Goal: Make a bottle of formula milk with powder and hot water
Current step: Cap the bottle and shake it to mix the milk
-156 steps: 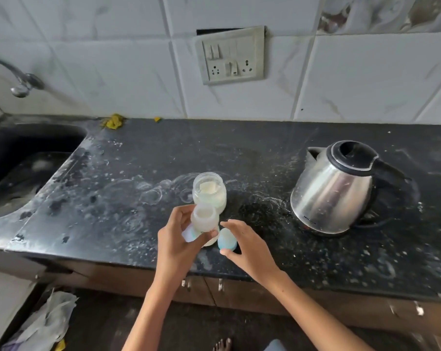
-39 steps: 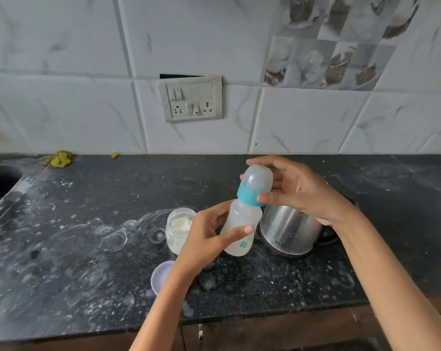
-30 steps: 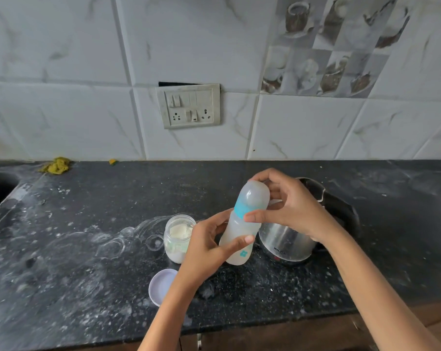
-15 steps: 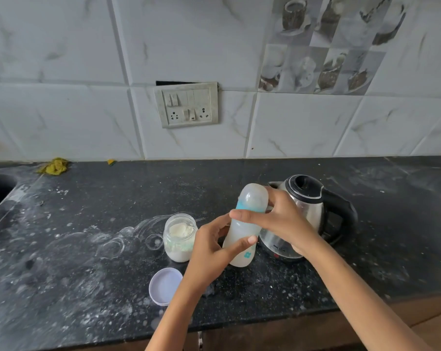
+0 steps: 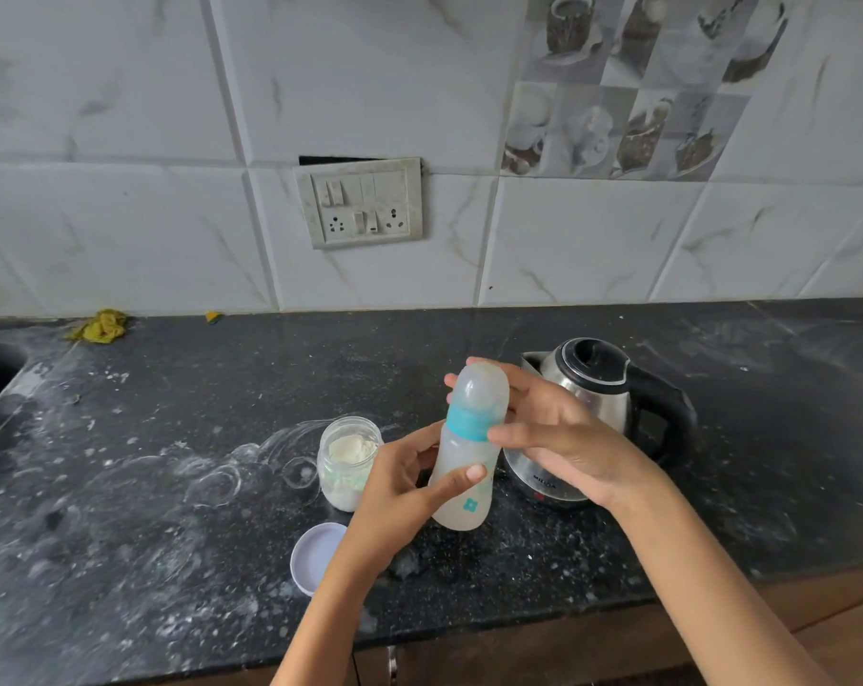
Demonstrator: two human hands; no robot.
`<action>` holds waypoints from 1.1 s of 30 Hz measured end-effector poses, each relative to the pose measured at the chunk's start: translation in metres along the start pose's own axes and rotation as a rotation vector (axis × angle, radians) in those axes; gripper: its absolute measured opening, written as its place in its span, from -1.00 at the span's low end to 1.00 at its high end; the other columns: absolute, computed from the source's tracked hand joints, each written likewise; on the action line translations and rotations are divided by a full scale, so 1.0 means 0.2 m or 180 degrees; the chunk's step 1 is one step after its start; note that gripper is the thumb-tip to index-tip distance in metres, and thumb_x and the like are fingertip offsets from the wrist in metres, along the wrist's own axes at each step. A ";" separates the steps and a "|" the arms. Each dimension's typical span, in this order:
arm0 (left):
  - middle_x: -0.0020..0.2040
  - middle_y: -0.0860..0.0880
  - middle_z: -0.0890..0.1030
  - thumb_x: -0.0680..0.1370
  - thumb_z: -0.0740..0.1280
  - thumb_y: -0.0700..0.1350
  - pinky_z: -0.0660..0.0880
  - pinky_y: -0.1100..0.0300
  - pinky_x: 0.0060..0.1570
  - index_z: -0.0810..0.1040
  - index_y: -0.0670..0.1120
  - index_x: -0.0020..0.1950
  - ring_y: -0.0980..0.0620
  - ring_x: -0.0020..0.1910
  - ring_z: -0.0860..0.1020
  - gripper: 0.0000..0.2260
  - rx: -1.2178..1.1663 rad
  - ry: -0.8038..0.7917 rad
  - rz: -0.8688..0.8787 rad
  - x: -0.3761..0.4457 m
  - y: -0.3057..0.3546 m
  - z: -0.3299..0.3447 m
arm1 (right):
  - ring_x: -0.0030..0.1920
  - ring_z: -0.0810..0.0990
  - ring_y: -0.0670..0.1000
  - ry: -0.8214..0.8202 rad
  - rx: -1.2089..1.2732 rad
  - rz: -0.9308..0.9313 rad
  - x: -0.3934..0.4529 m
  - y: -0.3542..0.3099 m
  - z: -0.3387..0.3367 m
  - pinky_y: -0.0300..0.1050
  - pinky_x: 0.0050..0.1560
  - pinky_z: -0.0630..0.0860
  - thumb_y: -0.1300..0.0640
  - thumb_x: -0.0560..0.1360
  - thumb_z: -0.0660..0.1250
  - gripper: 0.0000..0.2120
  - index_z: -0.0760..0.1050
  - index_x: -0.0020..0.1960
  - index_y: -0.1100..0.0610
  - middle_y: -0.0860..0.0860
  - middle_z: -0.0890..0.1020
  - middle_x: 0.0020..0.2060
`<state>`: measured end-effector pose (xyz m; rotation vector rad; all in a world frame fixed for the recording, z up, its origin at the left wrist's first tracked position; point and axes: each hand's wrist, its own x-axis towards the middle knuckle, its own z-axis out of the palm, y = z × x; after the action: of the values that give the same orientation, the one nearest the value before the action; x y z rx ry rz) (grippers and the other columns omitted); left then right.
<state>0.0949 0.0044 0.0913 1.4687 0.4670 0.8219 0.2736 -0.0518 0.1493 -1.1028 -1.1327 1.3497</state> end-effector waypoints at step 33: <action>0.07 -0.08 0.69 0.53 0.35 -0.15 0.56 0.25 0.02 0.60 -0.14 0.18 -0.02 0.09 0.64 -0.77 -0.0426 0.0674 -0.0356 0.01 0.04 -0.03 | 0.21 0.61 -0.09 0.0573 -0.0918 0.0083 -0.01 0.16 0.11 -0.14 0.22 0.55 0.14 0.32 0.57 -0.40 0.46 0.32 0.03 -0.05 0.67 0.17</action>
<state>0.0897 0.0091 0.0992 1.2272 0.6351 0.9059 0.2481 -0.0566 0.1206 -1.4214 -1.2064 1.1030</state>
